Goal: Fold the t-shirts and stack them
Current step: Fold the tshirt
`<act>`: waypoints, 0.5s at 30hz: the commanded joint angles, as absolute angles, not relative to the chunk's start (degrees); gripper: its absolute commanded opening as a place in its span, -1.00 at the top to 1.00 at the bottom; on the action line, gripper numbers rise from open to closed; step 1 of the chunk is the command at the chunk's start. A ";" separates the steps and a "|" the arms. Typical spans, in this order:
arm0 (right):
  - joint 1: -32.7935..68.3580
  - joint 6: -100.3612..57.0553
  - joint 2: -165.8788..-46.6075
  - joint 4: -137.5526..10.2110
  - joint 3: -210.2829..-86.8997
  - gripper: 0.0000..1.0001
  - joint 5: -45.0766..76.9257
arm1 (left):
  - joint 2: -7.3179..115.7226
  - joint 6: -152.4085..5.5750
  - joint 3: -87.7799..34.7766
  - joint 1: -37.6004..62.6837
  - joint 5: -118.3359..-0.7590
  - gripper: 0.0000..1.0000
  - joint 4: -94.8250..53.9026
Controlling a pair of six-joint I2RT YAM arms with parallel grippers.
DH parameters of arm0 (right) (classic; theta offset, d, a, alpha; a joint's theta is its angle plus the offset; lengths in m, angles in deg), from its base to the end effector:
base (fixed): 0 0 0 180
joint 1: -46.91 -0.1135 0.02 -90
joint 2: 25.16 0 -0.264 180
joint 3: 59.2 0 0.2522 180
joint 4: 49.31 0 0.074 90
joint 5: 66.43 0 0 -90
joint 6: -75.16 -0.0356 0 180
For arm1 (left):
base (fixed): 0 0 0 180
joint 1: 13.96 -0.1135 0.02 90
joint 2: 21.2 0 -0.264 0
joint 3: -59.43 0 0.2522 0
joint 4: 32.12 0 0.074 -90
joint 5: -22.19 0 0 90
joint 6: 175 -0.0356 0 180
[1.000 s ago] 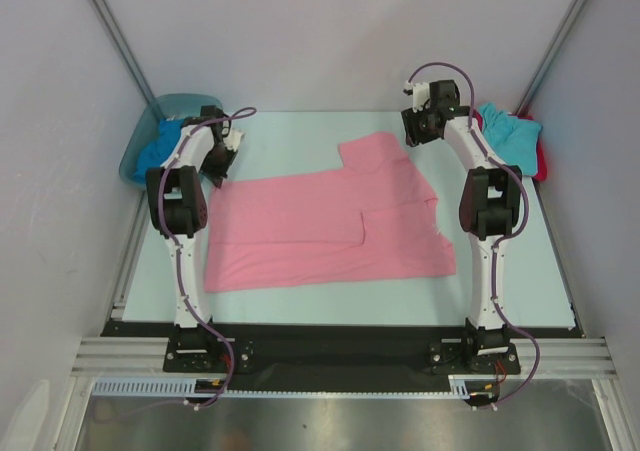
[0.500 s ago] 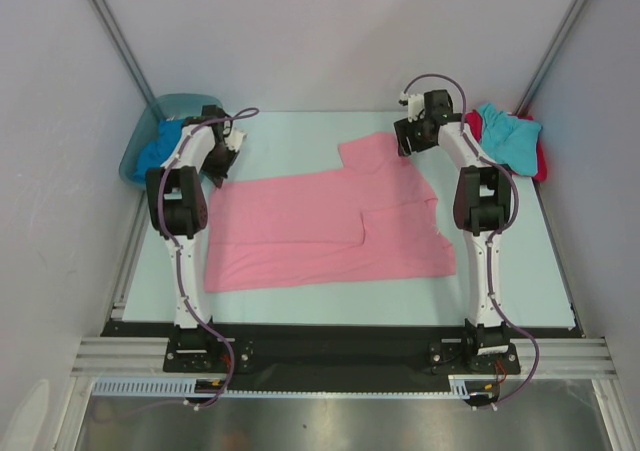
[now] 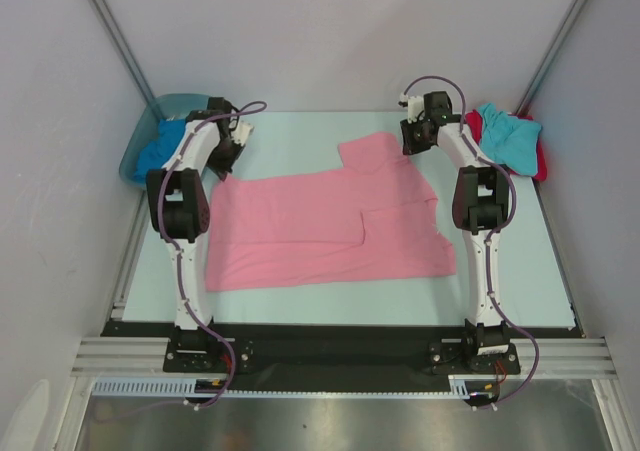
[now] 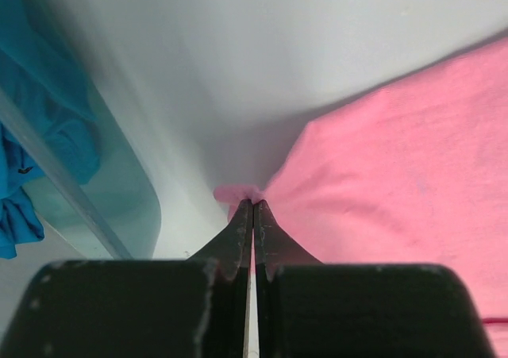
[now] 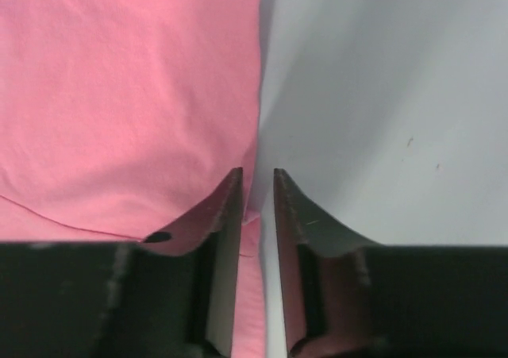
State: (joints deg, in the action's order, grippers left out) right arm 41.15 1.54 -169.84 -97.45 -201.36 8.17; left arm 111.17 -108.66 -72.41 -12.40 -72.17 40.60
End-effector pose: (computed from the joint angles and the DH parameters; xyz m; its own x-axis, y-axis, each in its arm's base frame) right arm 0.5523 0.0652 0.1713 -0.6637 -0.3402 -0.6661 -0.4705 0.8822 0.0183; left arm 0.4816 -0.0104 0.2014 -0.8747 0.4241 -0.2348 0.3889 0.9030 0.1823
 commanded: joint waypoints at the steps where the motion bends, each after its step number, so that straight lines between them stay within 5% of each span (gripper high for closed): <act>1: 41.46 1.42 -168.95 -96.82 -203.65 0.55 7.48 | 107.91 -109.61 -72.98 -11.59 -73.08 1.00 40.71; 12: 42.34 1.68 -168.25 -97.26 -203.56 0.27 7.92 | 109.40 -110.40 -75.36 -10.97 -74.14 0.99 41.06; 15: 42.16 1.77 -167.81 -97.61 -203.12 0.32 7.66 | 109.49 -110.84 -75.36 -10.97 -74.31 0.99 40.88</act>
